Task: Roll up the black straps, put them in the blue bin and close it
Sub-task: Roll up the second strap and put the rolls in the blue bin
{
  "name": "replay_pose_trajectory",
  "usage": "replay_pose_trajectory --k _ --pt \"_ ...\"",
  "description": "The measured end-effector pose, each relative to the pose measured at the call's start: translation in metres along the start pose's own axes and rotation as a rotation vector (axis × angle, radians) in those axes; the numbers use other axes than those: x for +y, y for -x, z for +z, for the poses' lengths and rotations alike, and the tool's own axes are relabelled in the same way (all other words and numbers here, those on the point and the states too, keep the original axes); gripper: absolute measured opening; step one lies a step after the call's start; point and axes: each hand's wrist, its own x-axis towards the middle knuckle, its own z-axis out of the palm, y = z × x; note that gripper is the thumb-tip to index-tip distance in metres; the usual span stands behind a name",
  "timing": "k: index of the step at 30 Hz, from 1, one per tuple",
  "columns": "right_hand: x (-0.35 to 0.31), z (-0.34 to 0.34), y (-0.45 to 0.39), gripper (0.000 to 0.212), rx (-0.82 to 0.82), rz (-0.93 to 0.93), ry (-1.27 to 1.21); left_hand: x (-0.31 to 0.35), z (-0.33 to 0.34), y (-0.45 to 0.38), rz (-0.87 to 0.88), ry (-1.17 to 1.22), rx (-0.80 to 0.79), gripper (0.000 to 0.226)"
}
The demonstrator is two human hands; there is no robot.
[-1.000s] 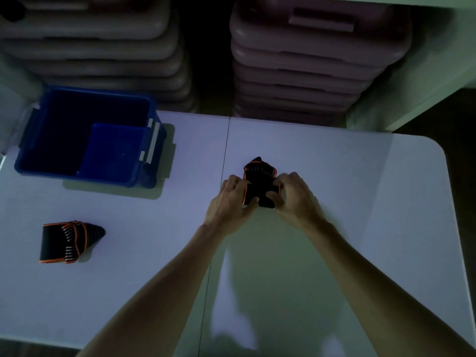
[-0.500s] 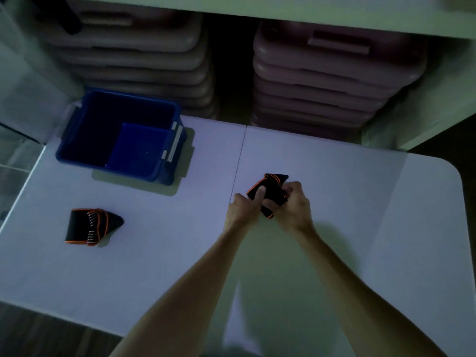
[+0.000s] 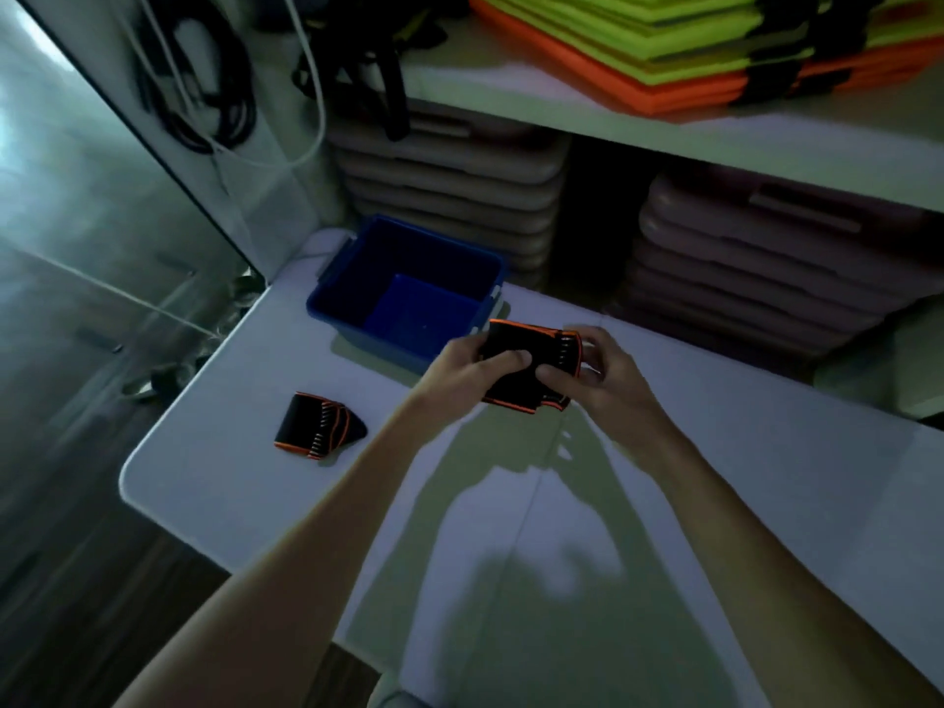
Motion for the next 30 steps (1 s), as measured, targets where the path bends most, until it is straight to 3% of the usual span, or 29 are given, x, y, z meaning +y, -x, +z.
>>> replay_pose_trajectory --k 2,5,9,13,17,21,27,30 --pt "-0.018 0.024 -0.020 0.041 0.015 -0.092 0.117 0.010 -0.036 -0.013 -0.003 -0.056 -0.009 0.036" --pt "-0.035 0.061 -0.053 0.041 0.070 -0.119 0.312 0.017 -0.083 -0.038 -0.022 -0.125 0.016 0.045" --pt "-0.045 0.102 -0.097 0.057 0.066 -0.059 0.404 0.012 -0.129 -0.086 -0.061 -0.157 0.108 0.039" --pt "-0.037 0.123 -0.132 0.068 -0.019 0.017 0.576 -0.001 -0.159 -0.123 -0.140 -0.280 0.044 0.033" --pt "-0.021 0.137 -0.156 0.063 -0.107 0.101 0.828 -0.018 -0.171 -0.148 -0.230 -0.446 -0.063 0.035" --pt "-0.011 0.148 -0.163 0.026 -0.165 0.136 1.135 -0.036 -0.168 -0.165 -0.307 -0.601 -0.206 0.032" --pt "-0.001 0.169 -0.168 0.027 -0.135 0.075 1.460 -0.049 -0.157 -0.181 -0.354 -0.811 -0.292 0.037" --pt "0.005 0.174 -0.172 0.023 -0.088 0.054 1.581 -0.053 -0.151 -0.185 -0.339 -0.863 -0.317 0.026"
